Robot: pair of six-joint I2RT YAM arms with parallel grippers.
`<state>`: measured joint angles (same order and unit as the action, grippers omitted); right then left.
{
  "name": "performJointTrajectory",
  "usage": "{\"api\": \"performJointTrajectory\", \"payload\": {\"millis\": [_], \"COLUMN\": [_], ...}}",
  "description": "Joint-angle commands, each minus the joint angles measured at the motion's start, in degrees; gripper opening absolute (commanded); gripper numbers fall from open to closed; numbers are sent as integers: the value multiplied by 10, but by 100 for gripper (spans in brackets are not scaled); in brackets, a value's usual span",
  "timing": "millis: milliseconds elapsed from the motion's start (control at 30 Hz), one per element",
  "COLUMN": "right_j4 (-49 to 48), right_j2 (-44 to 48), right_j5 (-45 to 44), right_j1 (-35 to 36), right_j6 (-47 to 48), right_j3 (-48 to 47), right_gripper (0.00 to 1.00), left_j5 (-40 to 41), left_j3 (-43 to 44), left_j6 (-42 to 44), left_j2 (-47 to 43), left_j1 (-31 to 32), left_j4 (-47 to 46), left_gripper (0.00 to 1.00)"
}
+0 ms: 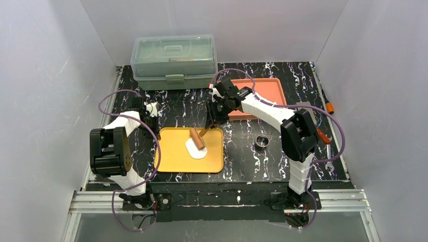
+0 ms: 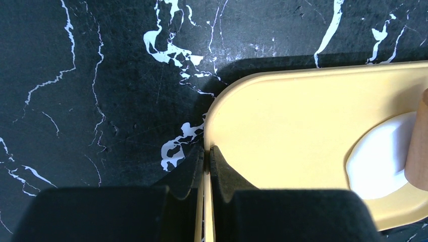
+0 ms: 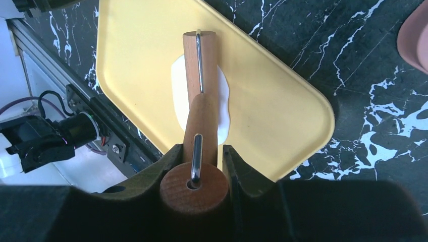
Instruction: Roll out the dumpling wrappers from the dough
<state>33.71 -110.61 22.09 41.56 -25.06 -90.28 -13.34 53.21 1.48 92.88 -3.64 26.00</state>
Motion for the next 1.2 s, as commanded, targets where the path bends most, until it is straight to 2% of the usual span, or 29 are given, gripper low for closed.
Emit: {"api": "performJointTrajectory", "payload": {"millis": [0, 133, 267, 433, 600, 900, 1167], "right_j4": [88, 110, 105, 131, 189, 156, 192], "right_j2": [-24, -55, -87, -140, -178, -185, -148], "right_j5": [-24, -66, -60, -45, -75, -81, -145], "right_j1": [-1, 2, 19, 26, 41, 75, 30], "right_j6": [58, 75, 74, 89, 109, 91, 120], "right_j3": [6, -1, -16, -92, -165, -136, -127], "right_gripper": [1, 1, 1, 1, 1, 1, 1], "left_j5": [2, 3, 4, 3, 2, -1, 2], "left_j3": [-18, -19, -19, -19, -21, -21, -23], "left_j6": [9, 9, 8, 8, 7, 7, 8], "left_j2": [-5, -6, -6, -6, -7, -8, -11], "left_j1": [4, 5, 4, 5, 4, 5, 5], "left_j4": [11, 10, 8, 7, 6, 5, 4], "left_gripper": [0, 0, 0, 0, 0, 0, 0]}}
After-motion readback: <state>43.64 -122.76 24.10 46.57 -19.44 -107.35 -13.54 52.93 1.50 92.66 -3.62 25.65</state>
